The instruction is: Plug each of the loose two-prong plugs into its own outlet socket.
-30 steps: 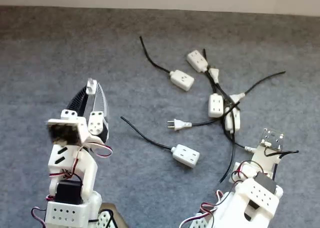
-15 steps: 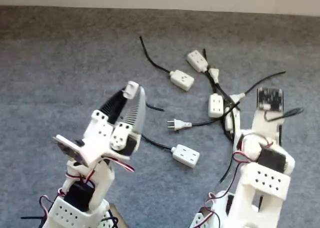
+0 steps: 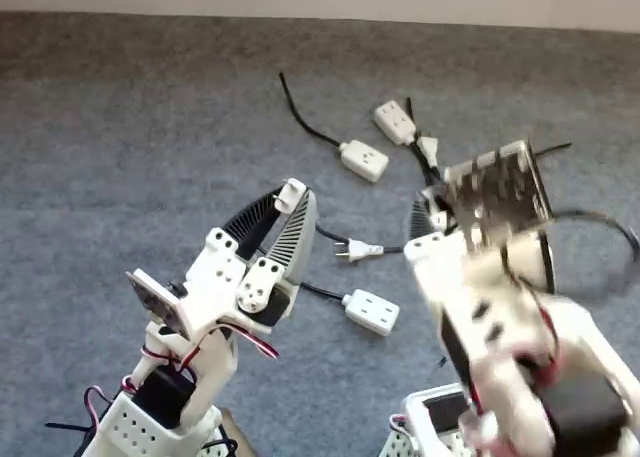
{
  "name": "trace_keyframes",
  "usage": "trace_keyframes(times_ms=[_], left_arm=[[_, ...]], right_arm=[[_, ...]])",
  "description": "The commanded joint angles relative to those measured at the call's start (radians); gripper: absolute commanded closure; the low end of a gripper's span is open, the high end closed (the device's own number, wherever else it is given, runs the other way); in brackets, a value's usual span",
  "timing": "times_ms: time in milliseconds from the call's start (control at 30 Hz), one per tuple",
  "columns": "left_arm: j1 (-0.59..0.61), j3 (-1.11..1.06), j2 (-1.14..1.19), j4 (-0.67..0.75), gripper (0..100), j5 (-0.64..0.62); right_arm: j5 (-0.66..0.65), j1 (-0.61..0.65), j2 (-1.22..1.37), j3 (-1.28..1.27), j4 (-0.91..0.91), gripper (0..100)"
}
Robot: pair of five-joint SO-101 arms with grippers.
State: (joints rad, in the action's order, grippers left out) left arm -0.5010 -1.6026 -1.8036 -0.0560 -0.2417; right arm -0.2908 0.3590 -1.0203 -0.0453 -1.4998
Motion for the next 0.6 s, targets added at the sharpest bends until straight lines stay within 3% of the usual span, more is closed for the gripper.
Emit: trace_keyframes(times_ms=[0, 200, 567], left_arm=[[-0.016, 0.024, -0.005, 0.000, 99, -0.009], [-0.016, 0.030, -0.007, 0.000, 99, -0.012], [-0.117, 0.025, -0.008, -0.002, 99, -0.009]], right_arm=[[0.008, 0.188, -0.004, 0.087, -0.002, 98.9], [0.002, 0.490, -0.002, 0.035, 0.036, 99.0], [-0.086, 0.501, -0.002, -0.325, 0.323, 99.1]])
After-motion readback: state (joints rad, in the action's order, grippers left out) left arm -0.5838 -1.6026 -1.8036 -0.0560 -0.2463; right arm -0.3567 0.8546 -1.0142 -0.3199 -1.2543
